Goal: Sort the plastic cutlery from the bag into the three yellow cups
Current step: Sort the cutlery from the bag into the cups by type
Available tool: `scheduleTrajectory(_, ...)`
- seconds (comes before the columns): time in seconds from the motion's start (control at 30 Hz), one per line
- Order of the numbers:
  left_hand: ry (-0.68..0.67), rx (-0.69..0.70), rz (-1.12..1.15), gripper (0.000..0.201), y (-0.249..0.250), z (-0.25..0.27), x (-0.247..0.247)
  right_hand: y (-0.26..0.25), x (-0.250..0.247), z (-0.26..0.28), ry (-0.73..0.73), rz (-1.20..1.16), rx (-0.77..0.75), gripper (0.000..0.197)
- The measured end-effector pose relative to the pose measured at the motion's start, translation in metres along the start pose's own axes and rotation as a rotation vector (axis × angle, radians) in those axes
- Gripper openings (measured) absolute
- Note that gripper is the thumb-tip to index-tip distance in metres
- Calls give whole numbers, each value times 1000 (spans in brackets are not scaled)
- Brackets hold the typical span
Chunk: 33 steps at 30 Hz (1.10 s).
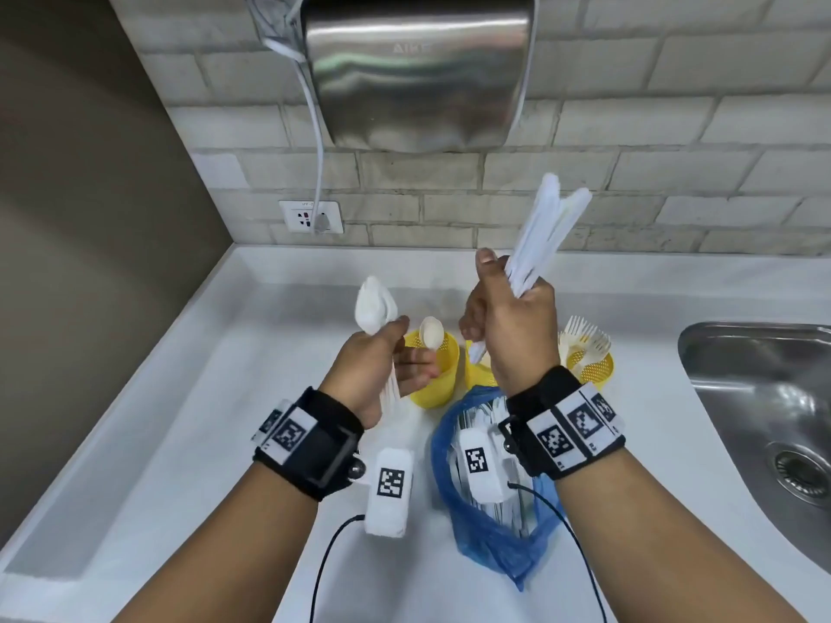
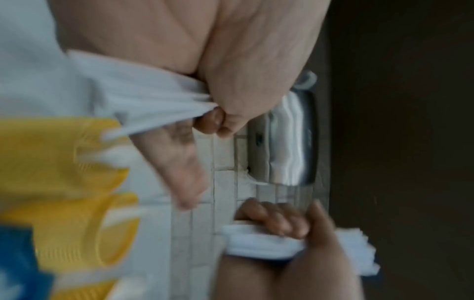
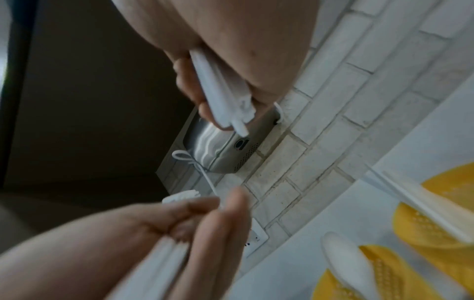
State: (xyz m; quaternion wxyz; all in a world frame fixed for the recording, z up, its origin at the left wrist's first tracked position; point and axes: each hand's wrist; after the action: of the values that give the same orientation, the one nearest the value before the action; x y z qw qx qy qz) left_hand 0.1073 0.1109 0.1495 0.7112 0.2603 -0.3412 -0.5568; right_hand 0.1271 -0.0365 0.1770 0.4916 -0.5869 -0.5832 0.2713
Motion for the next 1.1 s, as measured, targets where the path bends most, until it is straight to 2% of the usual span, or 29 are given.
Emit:
scheduleTrajectory(0.1,-280,-121,168,49,0,6,7,3,1,12,-63,85,-77,46)
scheduleTrajectory(0.17,-345,-154,204,54,0,7,14,11,3,19,-55,94,-61,37)
scheduleTrajectory(0.23,-307,-155,195,51,2,7,18,19,3,23,-47,149,-52,31)
scheduleTrajectory(0.33,-280,-162,233,59,2,4,19,24,-8,21,-131,276,-67,34)
scheduleTrajectory(0.43,-275,-185,209,30,0,2,21,21,-20,11,-203,416,-90,36)
scheduleTrajectory(0.47,-271,-185,196,24,-1,2,23,19,-25,5,-176,444,-105,36)
scheduleTrajectory(0.63,-228,-136,222,27,-2,-1,18,14,-76,-37,142,509,-43,24)
scheduleTrajectory(0.73,-150,-105,222,29,-5,-4,9,20,-101,-52,187,604,-45,26)
scheduleTrajectory(0.9,-129,-98,204,40,-13,-14,5,39,-102,-47,99,677,-50,31)
scheduleTrajectory(1.1,-105,-67,99,38,-20,-16,11,77,-66,-36,-107,764,-106,40)
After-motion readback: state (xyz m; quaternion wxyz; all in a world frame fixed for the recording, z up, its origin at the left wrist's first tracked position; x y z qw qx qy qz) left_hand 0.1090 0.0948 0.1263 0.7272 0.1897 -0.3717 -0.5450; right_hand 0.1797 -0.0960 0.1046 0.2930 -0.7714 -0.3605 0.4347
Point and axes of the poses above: each hand's wrist, its own z-axis away from the middle knuckle, its own x-axis out of the palm, y = z × x, and after that the axes turned 15 degrees about -x, right-handed
